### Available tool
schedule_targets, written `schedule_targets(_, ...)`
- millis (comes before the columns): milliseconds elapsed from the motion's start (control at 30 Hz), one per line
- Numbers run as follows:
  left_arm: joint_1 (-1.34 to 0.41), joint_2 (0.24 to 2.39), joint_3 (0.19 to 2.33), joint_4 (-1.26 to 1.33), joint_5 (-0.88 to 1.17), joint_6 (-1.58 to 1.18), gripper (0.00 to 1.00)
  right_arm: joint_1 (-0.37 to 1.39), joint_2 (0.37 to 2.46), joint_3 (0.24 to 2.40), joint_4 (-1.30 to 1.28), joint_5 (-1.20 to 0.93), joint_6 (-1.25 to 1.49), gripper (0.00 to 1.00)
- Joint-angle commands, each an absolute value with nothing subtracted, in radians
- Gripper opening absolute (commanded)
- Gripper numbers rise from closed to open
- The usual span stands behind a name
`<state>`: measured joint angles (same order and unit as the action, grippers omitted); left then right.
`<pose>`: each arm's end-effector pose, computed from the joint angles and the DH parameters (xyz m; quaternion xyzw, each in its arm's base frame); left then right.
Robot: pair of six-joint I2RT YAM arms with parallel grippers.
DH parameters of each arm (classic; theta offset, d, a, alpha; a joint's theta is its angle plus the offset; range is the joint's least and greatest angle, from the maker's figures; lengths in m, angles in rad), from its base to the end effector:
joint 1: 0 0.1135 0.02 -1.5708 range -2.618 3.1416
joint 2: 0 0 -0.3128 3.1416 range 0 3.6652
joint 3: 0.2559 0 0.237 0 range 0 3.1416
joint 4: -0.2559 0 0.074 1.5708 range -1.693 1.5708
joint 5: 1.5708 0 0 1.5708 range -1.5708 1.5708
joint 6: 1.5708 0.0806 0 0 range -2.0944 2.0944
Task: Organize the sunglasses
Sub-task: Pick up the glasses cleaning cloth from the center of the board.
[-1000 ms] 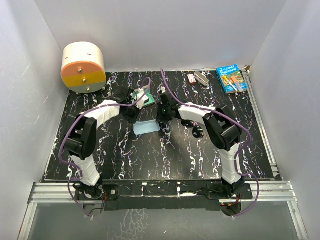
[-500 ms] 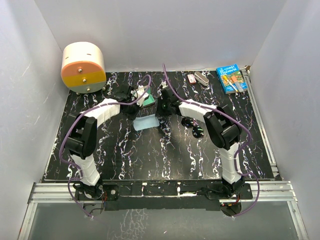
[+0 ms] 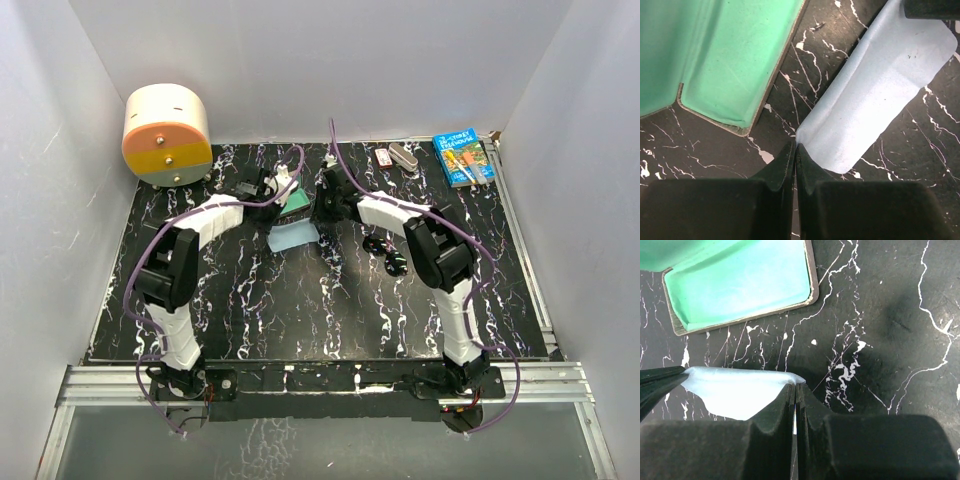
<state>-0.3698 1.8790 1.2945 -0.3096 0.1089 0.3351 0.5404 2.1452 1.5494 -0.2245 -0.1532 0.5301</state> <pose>0.4031 -0.1657 0.2149 0.3421 0.8778 -0.0571 0.3305 0.4380 0.2771 0.1847 -0.0328 0.9275 0.2476 0.2780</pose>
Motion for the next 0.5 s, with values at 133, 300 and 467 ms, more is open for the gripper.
schedule_targets(133,-0.373,1.889,1.361,-0.264,0.057,0.324,0.0,0.518,2.188,1.662,-0.158,-0.177,0.534,0.08)
schedule_targets(300,-0.373,1.901,1.377,-0.259,0.059,0.323,0.0,0.512,2.203,1.696,-0.153,-0.187,0.535,0.08)
schedule_targets(467,-0.373,1.901,1.376,-0.237,0.041,0.326,0.0,0.505,2.231,1.739,-0.15,-0.199,0.535,0.08)
